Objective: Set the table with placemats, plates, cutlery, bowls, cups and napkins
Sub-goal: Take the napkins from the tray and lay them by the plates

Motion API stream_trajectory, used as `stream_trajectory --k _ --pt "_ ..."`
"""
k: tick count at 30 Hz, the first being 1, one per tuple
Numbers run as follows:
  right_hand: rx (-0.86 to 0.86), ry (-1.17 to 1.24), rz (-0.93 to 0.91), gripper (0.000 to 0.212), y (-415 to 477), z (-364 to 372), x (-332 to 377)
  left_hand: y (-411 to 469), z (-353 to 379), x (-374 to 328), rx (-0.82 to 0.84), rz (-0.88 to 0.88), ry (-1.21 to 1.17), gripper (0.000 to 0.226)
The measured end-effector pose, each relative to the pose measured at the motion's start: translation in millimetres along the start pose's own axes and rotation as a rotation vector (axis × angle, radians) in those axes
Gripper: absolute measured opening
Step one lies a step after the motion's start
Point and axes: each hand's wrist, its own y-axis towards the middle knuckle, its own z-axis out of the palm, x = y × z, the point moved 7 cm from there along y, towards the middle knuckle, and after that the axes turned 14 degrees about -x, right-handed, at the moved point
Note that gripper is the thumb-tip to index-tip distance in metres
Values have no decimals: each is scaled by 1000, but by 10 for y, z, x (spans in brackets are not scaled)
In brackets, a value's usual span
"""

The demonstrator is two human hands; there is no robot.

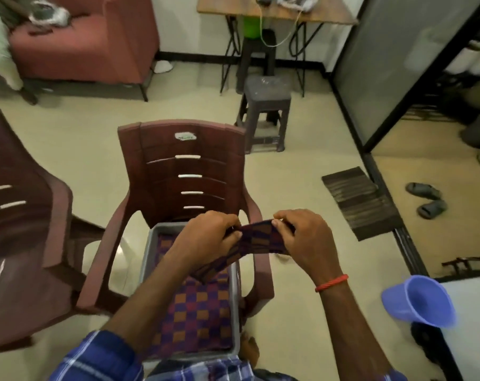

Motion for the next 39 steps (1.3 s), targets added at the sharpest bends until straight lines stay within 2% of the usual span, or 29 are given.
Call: stream_trajectory --k 2,5,9,13,18,20,24,26,28,31,34,36,39 --pt "-24 -41 2 11 -95 -214 64 45 5 -135 -15 -12 -21 26" --pt "3 -94 40 10 -332 -498 185 98 68 -392 -1 11 -176 29" --pt "47 -51 145 18 -761 -694 288 146 190 -743 30 145 -334 29" --pt "-15 242 447 25 -1231 -899 186 116 306 -1184 135 231 -563 24" --pt "-310 203 757 18 -1793 -1243 -479 111 355 -1615 185 156 -816 21" --pt "-428 258 940 25 -2028 -1353 -792 143 362 -1823 241 117 -929 23" --pt "-395 327 1221 38 -2460 -1384 -1342 245 420 -2233 284 56 -1074 25" --pt "-460 503 1308 39 -2625 -1430 -1502 279 531 -2467 306 11 -1106 19" --pt "-609 669 1349 40 -2733 -1549 -1605 302 673 -2678 329 3 -1095 15" --pt "-814 735 1338 30 -2903 -1888 -1792 317 893 -3010 363 -6 -1083 11" --pt "-985 765 1305 23 -3057 -2298 -1938 309 1152 -3229 409 -158 -1082 14" --pt "-1038 709 1260 27 -3163 -2587 -2022 302 1377 -3366 457 -286 -1091 22" --pt "-1014 546 1223 33 -3363 -2906 -2122 290 1637 -3613 469 -289 -1074 20"
